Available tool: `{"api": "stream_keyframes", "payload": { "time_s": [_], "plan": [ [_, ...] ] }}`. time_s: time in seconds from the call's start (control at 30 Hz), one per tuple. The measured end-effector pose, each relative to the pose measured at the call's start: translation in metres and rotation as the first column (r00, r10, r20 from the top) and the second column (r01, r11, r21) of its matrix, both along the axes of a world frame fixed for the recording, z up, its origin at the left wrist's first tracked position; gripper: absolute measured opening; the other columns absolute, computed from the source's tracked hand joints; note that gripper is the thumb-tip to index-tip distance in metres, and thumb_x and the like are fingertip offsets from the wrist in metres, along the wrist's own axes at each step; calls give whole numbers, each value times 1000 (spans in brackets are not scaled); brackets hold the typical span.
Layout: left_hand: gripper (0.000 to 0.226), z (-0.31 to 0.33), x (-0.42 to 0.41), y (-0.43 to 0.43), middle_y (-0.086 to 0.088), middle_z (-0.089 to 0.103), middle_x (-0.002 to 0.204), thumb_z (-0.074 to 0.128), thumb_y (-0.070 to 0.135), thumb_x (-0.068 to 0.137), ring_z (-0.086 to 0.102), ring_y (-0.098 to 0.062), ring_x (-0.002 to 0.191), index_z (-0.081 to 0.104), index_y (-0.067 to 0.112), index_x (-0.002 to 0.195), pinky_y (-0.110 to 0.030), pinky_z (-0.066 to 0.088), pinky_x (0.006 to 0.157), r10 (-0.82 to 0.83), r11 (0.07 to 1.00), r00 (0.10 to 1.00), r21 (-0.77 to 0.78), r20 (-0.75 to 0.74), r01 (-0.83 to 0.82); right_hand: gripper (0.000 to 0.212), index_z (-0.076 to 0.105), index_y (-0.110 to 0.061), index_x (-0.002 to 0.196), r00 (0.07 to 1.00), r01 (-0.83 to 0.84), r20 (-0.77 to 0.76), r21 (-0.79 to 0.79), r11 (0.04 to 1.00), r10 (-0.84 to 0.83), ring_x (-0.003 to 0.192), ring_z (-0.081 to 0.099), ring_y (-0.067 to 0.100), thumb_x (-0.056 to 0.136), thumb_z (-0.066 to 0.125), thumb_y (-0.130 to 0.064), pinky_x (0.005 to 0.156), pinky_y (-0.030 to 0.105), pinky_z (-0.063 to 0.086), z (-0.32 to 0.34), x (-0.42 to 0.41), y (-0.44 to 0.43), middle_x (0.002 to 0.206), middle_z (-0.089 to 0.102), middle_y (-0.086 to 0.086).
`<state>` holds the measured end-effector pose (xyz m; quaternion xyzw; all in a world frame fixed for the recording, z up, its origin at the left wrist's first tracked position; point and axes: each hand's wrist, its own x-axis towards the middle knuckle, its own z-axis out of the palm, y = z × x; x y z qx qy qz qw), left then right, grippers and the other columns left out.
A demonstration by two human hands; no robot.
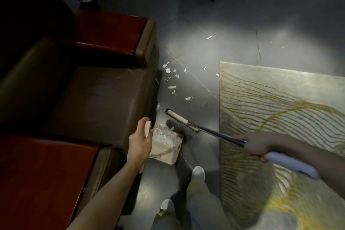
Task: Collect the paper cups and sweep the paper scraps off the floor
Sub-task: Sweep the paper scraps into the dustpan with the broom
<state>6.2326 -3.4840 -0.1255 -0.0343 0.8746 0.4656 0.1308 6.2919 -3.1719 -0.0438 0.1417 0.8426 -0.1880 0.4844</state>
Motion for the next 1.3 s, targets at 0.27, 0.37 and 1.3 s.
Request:
{"api": "stream_keyframes", "payload": {
  "time_s": [0.27,0.37,1.3],
  "plan": [
    [29,5,-55,19,-5,58,71,49,18,97,53,-14,52,41,35,119,-21,47,51,32,999,999,-9,21,-32,49,46,-11,135,997,76,-25,16,997,-75,38,47,8,87,42,1,38,18,39,-40,-122,43,62,54,5],
    [30,8,-73,30,-8,60,70,48,19,97,55,-18,54,40,40,116,-30,50,56,79,996,996,-46,48,-76,42,50,-5,129,994,105,-40,35,994,-103,40,48,9,87,43,2,38,18,39,-56,-180,60,61,54,5],
    [31,24,32,-41,-3,58,76,46,23,98,57,-14,65,37,50,107,-18,43,57,133,989,983,-85,128,-123,53,35,-7,142,962,-263,106,110,959,252,62,50,17,90,44,-7,49,22,46,-117,-102,-66,86,57,6]
  ]
}}
